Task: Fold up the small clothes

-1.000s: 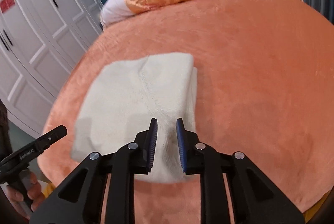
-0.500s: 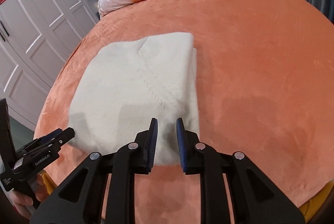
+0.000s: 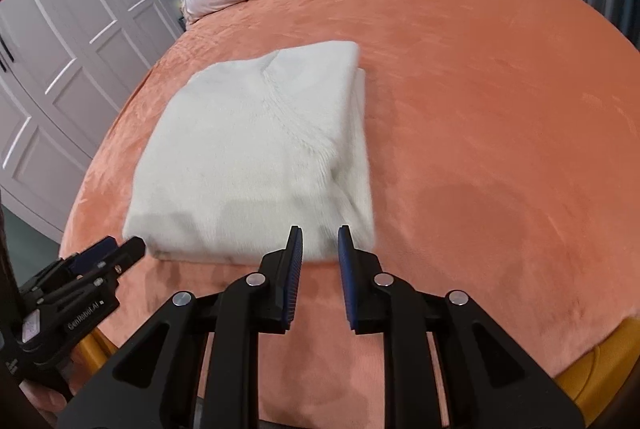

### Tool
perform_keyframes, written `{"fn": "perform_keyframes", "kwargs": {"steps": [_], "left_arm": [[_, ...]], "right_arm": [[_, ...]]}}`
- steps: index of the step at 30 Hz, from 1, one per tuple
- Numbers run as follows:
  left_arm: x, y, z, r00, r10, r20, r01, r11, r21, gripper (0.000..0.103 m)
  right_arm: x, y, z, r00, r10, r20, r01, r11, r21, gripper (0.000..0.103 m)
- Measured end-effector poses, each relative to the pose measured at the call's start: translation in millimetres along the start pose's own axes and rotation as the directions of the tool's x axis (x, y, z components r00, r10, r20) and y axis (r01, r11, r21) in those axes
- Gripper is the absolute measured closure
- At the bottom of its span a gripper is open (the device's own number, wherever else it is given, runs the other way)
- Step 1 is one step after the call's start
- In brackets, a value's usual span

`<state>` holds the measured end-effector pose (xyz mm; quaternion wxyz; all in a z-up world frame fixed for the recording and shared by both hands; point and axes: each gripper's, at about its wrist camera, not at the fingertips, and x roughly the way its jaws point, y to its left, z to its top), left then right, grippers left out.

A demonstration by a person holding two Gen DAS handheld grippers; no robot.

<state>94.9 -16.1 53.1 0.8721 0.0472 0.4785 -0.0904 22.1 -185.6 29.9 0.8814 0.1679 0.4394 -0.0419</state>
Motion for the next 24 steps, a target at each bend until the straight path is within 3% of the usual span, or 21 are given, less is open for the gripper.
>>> {"fn": "perform_keyframes", "kwargs": {"steps": [3,6,11,16,21,24], "left_arm": [[2,-3,-6,1.000,0.019,-0.007,-0.019,1.000,0.008,0.051],[5,-5,-15,0.999,0.042,-0.009,-0.042,0.999,0.007,0.047],[13,-5,-33,0.998,0.055,-0.015,-0.055,0.998,-0.008,0.046],[22,-7,-46,0.997,0.073,-0.011,-0.073,0.997,-0.011,0.045],[36,-10,-60,0.995,0.094,-0.016,-0.094,0.996,0.004,0.037],[36,-12,-67,0.991,0.131,0.035,-0.131,0.991,0.012,0.029]], "right_arm": [[-3,3,-12,0.999,-0.047,0.024,0.047,0.999,-0.011,0.081],[-1,4,-24,0.996,-0.087,0.031,0.087,0.996,-0.014,0.067],[6,6,-43,0.990,-0.132,0.053,0.134,0.990,-0.036,0.057],[10,2,-55,0.987,-0.146,0.061,0.148,0.989,-0.027,0.054],[21,-1,-67,0.987,-0.154,0.050,0.155,0.988,-0.018,0.048],[26,-1,-74,0.984,-0.165,0.067,0.168,0.985,-0.037,0.042]]}}
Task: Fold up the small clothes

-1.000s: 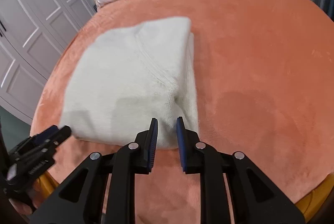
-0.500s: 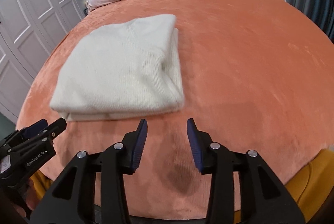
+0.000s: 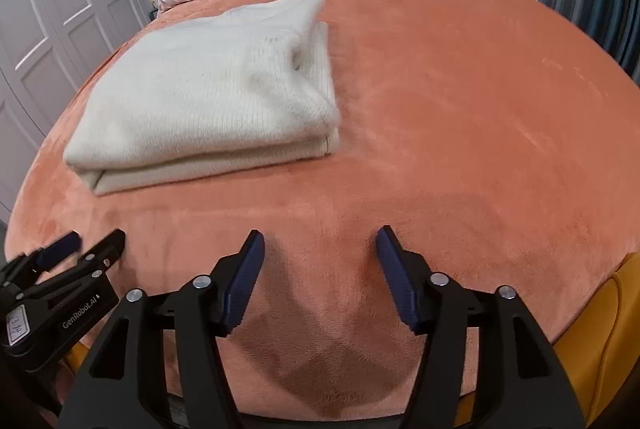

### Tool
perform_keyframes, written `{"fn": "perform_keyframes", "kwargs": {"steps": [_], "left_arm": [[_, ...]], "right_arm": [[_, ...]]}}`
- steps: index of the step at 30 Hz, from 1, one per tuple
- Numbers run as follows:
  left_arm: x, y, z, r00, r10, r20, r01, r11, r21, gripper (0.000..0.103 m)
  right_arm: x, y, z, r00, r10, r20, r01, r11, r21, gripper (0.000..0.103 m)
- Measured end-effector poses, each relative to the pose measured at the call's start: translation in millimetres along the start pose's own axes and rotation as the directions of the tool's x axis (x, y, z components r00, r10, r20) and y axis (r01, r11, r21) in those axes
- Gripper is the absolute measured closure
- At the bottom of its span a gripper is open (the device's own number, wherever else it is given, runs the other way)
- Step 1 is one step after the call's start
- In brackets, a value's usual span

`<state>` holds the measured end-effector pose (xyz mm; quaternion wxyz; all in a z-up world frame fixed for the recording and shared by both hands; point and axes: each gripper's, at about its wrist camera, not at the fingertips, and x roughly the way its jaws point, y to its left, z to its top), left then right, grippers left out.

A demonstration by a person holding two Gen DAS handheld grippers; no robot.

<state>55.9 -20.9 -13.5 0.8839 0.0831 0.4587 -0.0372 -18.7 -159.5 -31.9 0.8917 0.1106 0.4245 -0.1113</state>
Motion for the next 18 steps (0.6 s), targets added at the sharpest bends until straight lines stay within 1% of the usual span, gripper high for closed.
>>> {"fn": "perform_keyframes", "kwargs": {"steps": [1,3,4,6,8,10,13,17,18], "left_arm": [[1,0,-1,1.000,0.006,0.006,-0.006,1.000,-0.002,0.027],[3,2,-4,1.000,0.022,0.022,-0.022,0.999,-0.028,0.019],[4,2,-4,0.999,0.026,0.026,-0.025,0.999,-0.037,0.016],[5,5,-7,0.999,0.030,0.039,-0.028,0.998,-0.063,0.011],[7,7,-9,0.998,0.036,0.051,-0.032,0.997,-0.076,0.010],[6,4,-11,0.997,0.043,0.069,-0.039,0.997,-0.069,0.009],[5,0,-13,0.993,0.062,0.096,-0.056,0.996,-0.062,0.009],[7,2,-12,0.993,0.054,0.103,-0.045,0.996,-0.080,0.009],[7,2,-12,0.993,0.053,0.103,-0.045,0.996,-0.082,0.005]], "right_arm": [[1,2,-1,1.000,-0.003,0.009,0.004,1.000,-0.018,0.038],[2,9,-5,1.000,-0.020,0.020,0.021,0.998,-0.051,0.033],[3,11,-6,0.999,-0.026,0.025,0.028,0.998,-0.059,0.029],[4,15,-10,0.999,-0.036,0.039,0.039,0.997,-0.070,0.024],[5,19,-13,0.997,-0.049,0.055,0.054,0.995,-0.085,0.020],[6,21,-16,0.996,-0.055,0.065,0.061,0.994,-0.089,0.014],[7,21,-18,0.995,-0.065,0.080,0.073,0.993,-0.095,0.013],[8,19,-19,0.994,-0.070,0.086,0.077,0.994,-0.083,0.009],[8,19,-19,0.994,-0.070,0.085,0.077,0.994,-0.081,0.009]]}}
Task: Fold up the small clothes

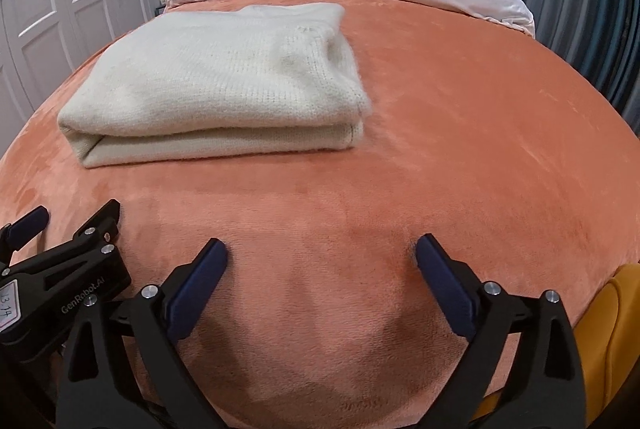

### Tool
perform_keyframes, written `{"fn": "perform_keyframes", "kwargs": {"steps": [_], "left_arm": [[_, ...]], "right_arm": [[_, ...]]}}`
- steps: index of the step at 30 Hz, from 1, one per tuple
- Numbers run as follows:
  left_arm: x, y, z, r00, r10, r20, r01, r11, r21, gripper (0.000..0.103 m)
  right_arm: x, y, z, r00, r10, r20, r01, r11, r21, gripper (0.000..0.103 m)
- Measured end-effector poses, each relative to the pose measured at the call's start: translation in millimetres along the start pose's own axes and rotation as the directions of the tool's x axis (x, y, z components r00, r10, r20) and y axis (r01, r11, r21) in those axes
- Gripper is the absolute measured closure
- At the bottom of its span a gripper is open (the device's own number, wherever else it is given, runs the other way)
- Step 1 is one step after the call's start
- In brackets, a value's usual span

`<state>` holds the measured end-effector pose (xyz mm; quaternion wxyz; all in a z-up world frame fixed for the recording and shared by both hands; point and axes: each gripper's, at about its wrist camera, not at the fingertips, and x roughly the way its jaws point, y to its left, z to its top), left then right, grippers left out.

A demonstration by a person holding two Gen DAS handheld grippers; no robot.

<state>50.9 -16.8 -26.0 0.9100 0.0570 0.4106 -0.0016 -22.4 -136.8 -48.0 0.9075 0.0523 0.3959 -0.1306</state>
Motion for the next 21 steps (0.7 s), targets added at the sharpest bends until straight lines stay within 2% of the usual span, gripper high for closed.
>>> {"fn": "perform_keyframes", "kwargs": {"steps": [1,4,21], "left_arm": [[1.2,1.2,0.6,1.000,0.019,-0.003,-0.019,1.000,-0.004,0.005],[2.6,4.7,2.1,1.000,-0.007,-0.014,0.007,1.000,-0.019,0.005],[4.4,8.8,5.6,0.998,-0.037,-0.056,0.037,0.999,-0.007,0.005]], "right_arm": [[-0.1,-0.4,0.2,1.000,-0.001,-0.001,0.001,1.000,0.002,0.009],[-0.6,0.2,0.5,1.000,-0.002,-0.014,0.002,1.000,0.002,0.008],[1.6,2.1,6.7,0.998,-0.026,-0.065,0.027,0.999,0.017,0.007]]}}
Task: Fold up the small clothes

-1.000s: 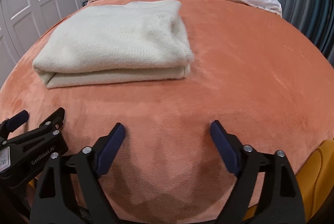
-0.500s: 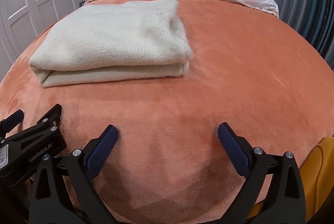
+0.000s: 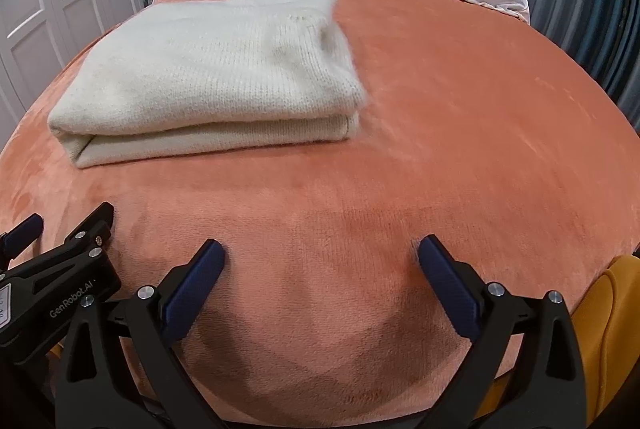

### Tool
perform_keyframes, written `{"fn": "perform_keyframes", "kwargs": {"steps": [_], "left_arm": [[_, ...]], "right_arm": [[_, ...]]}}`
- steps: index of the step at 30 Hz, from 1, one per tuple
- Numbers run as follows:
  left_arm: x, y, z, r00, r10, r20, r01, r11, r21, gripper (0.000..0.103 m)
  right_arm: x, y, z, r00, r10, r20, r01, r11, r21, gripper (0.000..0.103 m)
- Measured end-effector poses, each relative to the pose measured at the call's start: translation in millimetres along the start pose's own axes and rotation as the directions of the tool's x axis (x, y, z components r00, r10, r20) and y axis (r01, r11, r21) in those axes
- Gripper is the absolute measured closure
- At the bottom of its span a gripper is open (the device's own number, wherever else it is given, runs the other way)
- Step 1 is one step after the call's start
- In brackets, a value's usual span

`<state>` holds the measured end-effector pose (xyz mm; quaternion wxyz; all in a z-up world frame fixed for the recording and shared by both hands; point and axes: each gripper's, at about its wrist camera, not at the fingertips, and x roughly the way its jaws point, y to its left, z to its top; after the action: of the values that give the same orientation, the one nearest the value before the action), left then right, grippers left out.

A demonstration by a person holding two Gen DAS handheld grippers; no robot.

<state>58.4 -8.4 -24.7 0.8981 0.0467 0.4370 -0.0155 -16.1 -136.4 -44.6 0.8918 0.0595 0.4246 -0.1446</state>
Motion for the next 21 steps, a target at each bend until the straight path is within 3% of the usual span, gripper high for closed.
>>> {"fn": "perform_keyframes", "kwargs": {"steps": [21], "left_arm": [[-0.5,-1.2,5.2,1.000,-0.003,-0.016,0.003,0.999,0.035,0.005]], "right_arm": [[-1.5,8.3,1.9,0.999,-0.013,-0.037,0.014,1.000,0.010,0.007]]}}
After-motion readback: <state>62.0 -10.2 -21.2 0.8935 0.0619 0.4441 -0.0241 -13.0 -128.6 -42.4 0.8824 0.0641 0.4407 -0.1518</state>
